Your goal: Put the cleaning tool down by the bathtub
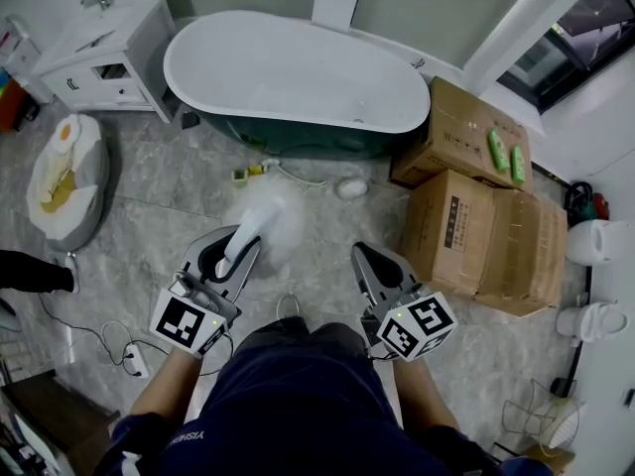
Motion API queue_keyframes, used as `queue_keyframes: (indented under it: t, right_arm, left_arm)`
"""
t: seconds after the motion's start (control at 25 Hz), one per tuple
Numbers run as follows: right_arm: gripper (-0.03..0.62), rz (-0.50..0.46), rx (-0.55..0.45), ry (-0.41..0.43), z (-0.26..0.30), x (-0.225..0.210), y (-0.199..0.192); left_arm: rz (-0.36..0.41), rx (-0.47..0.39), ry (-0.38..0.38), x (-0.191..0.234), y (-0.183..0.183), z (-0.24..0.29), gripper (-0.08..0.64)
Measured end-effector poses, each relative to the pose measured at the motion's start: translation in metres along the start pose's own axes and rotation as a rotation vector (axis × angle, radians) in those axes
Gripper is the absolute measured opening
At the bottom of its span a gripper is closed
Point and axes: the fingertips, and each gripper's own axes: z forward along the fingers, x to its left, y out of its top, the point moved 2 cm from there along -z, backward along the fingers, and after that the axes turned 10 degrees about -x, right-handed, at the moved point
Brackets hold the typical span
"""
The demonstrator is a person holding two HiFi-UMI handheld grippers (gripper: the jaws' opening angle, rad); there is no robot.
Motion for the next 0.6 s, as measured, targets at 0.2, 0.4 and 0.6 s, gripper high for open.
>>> queue_keyframes:
  t: [0.2, 0.4, 0.6]
  right_arm:
    - [0.005, 0.014, 0.002, -0.013, 0.018, -0.01, 0.002]
    - [0.005, 0.011, 0.001, -0.015, 0.031, -0.022, 0.005]
    - [0.005, 0.016, 0.007, -0.004, 0.046, -0.038, 0.01]
  left_arm:
    - [-0.003, 0.004, 0.011, 0.019, -0.003, 0.005, 0.106]
    - [0.005, 0.007, 0.006, 0.03, -0.007, 0.017, 0.106]
    - [0.003, 0.008, 0.016, 0.038, -0.01, 0.035, 0.106]
